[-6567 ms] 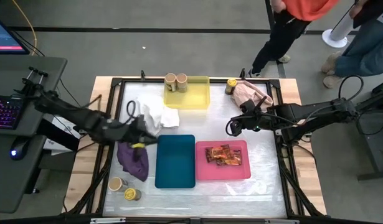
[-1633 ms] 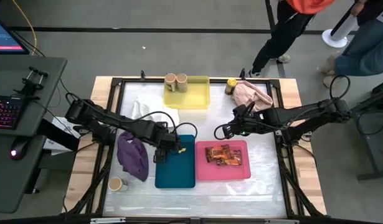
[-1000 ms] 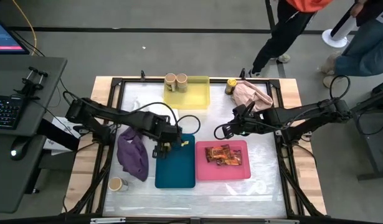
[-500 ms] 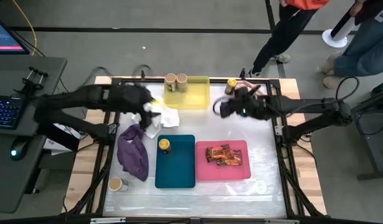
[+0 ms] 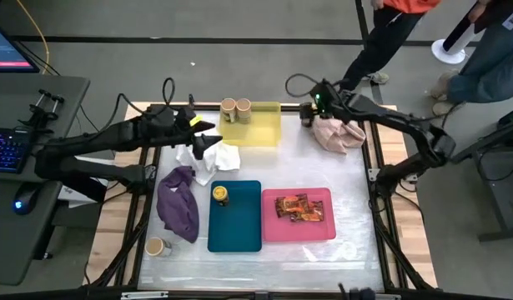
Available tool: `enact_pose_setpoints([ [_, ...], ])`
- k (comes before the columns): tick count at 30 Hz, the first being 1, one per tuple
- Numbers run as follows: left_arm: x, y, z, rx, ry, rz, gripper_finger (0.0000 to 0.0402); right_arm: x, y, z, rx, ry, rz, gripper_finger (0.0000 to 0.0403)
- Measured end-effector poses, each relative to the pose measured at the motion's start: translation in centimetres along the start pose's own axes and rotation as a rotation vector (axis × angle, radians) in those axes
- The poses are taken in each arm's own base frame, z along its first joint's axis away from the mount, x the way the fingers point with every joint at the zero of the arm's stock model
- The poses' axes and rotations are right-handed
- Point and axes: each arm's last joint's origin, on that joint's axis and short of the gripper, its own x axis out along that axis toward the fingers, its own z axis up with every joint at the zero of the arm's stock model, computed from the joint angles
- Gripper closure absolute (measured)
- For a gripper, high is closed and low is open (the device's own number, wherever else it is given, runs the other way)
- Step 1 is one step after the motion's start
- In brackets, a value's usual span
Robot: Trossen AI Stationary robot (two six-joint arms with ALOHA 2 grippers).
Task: Sort spices by type
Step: Put the yellow seasoning bottle into the blue bin aligned with the other yellow seasoning bottle
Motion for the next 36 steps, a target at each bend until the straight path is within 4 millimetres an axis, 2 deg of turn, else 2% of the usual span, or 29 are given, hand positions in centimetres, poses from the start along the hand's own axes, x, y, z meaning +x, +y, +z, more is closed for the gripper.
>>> enact_pose_setpoints([
  [4, 1.1, 0.3, 1.0, -0.064, -0.085, 0.003, 0.0112, 3.3, -1.3, 1.0, 0.028, 0.073, 0.013, 0.0075],
  [9, 1.6, 0.8, 1.9, -0.15, -0.165, 0.014, 0.0112, 5.4, -1.6, 1.8, 0.004, 0.089, 0.107, 0.0074],
  [18, 1.8, 2.4, 2.5, -0.157, -0.194, 0.073, 0.0112, 6.5, -1.4, 1.2, -0.039, 0.123, 0.081, 0.0075],
  [28, 1.7, 3.9, 3.1, -0.167, -0.217, 0.104, 0.0112, 8.7, -0.9, 0.3, -0.028, 0.13, 0.004, 0.0078],
  [32, 1.7, 4.1, 3.1, -0.161, -0.206, 0.084, 0.0112, 8.9, -0.8, 0.5, -0.022, 0.088, -0.029, 0.0095],
  [36, 1.6, 4.3, 3.2, -0.153, -0.207, 0.09, 0.0112, 8.9, -0.9, 0.4, -0.022, 0.091, -0.03, 0.0131],
])
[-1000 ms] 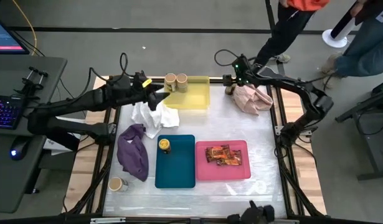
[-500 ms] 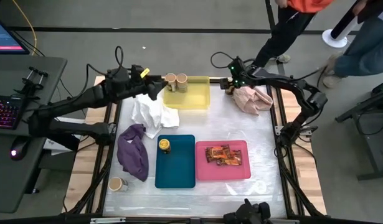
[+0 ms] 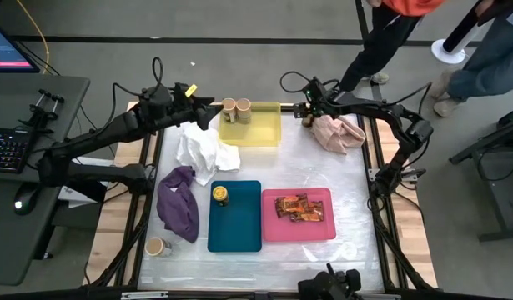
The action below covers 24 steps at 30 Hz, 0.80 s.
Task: Sort spices by type
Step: Put the yellow seasoning bottle into the blue bin aligned with the other yellow seasoning bottle
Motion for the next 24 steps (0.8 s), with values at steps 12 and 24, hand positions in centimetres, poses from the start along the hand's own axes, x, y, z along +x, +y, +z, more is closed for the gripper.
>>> enact_pose_setpoints([
  [12, -0.3, -0.1, 0.3, 0.094, -0.018, -0.026, 0.0112, -1.7, 0.8, -0.7, -0.028, 0.015, 0.023, 0.0188],
  [24, -1.4, 0.1, 1.0, 0.228, -0.049, -0.072, 0.0112, -15.1, 8.6, -1.5, -0.255, -0.186, 0.501, 0.0188],
])
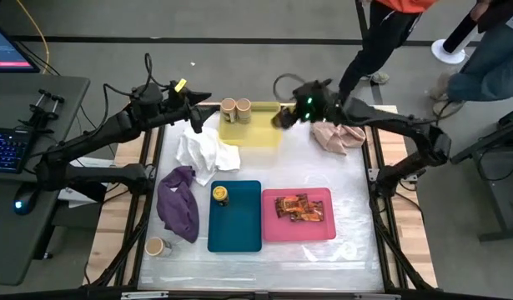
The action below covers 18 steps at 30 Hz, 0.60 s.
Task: Sort spices by type
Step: Put the yellow seasoning bottle into the blue bin aligned with the other yellow seasoning bottle
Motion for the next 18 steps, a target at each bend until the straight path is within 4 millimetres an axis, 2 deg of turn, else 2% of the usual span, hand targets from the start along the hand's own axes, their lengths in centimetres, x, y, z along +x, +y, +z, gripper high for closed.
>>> enact_pose_setpoints([
  [4, 0.0, -0.2, -0.1, 0.012, 0.014, -0.061, 0.0112, -0.7, 5.9, -2.2, -0.133, 0.045, 0.161, 0.0188],
  [8, 0.0, -0.3, -0.1, -0.054, 0.018, -0.07, 0.0112, -0.3, 10.2, -5.2, -0.244, 0.144, 0.306, 0.0188],
  [12, 0.0, -1.0, -0.2, -0.151, 0.032, -0.103, 0.0112, 0.6, 13.4, -7.9, -0.354, 0.184, 0.409, 0.0188],
  [18, -0.2, -3.8, -0.9, -0.256, 0.079, -0.202, 0.0112, 2.2, 16.6, -11.6, -0.474, 0.189, 0.507, 0.0188],
])
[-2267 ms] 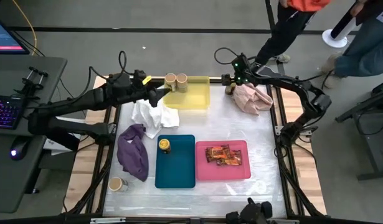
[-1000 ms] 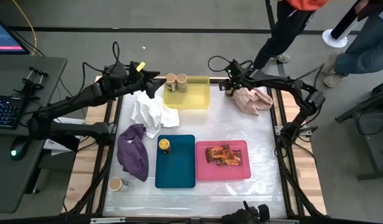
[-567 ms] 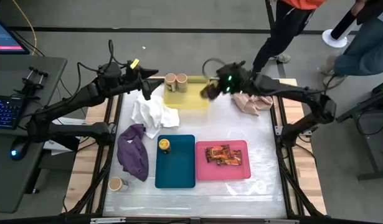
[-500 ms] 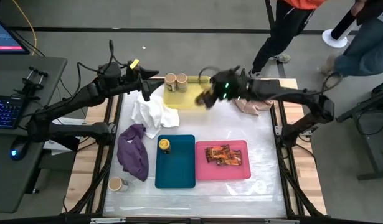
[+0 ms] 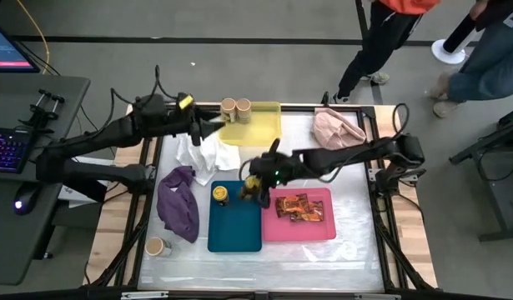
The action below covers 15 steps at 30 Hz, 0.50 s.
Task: Sort spices by type
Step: Put the yellow seasoning bottle into the blue bin aligned with the other yellow seasoning bottle
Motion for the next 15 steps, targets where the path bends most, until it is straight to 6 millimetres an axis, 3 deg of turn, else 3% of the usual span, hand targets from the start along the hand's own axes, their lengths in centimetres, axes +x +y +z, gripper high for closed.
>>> enact_pose_setpoints([
  [6, 0.3, -3.2, -2.1, -0.014, 0.028, -0.021, 0.0112, 3.1, 1.0, -2.2, -0.034, 0.084, -0.002, 0.0188],
  [15, 1.0, -5.9, -4.7, 0.026, 0.092, -0.037, 0.0112, 5.7, -0.4, -3.8, -0.029, 0.144, -0.104, 0.0187],
])
